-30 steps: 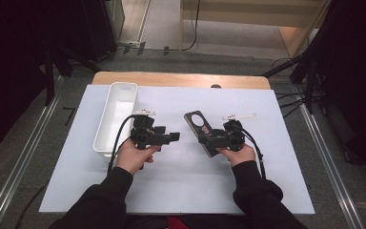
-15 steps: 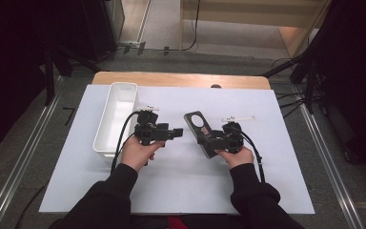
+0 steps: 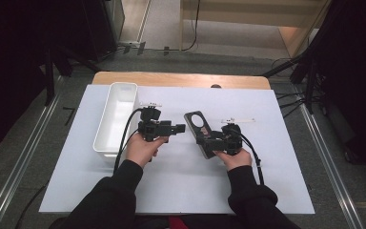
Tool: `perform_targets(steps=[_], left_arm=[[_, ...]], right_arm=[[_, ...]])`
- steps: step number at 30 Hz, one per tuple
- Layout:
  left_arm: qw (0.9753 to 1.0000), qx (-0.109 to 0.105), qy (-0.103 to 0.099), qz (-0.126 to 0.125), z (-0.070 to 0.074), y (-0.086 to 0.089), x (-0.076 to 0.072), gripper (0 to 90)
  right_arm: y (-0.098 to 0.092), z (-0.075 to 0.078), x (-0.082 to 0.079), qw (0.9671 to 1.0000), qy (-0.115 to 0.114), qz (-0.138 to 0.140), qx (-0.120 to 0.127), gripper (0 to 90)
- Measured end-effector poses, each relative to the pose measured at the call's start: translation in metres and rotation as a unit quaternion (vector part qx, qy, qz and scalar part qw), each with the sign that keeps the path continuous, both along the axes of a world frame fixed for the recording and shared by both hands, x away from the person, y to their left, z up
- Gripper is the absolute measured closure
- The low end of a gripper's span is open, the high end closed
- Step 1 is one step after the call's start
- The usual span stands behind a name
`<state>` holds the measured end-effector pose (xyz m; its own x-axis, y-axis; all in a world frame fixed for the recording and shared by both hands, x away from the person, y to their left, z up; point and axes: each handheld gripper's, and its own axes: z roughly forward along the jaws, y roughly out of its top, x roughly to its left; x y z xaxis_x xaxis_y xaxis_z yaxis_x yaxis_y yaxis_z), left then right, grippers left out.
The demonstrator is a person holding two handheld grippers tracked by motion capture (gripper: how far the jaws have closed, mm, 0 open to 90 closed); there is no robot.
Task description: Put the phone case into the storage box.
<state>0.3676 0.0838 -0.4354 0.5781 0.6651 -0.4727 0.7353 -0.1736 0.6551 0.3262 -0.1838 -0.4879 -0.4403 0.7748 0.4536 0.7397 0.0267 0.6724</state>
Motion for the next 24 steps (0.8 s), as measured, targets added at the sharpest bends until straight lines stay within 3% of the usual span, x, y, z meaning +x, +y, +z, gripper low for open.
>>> perform_targets(steps=[6,11,16,19,24], left_arm=[[0.9999,-0.011,0.009,0.007,0.002,-0.003,0.005,26.5],[0.9999,-0.004,0.009,0.013,0.005,-0.007,0.008,26.5],[0.9998,-0.006,0.004,0.019,0.006,-0.01,0.011,26.5],[0.9996,0.011,-0.007,0.024,0.007,-0.013,0.012,26.5],[0.9993,0.014,-0.012,0.033,0.009,-0.015,0.013,26.5]], right_arm=[[0.004,0.003,-0.001,0.9999,0.0,-0.011,0.006,11.0],[0.006,0.004,-0.002,0.9996,0.0,-0.024,0.014,11.0],[0.01,0.006,-0.001,0.9994,-0.012,-0.032,0.008,11.0],[0.013,0.007,-0.002,0.9994,-0.015,-0.033,-0.001,11.0],[0.016,0.006,-0.006,0.999,-0.014,-0.042,0.007,11.0]])
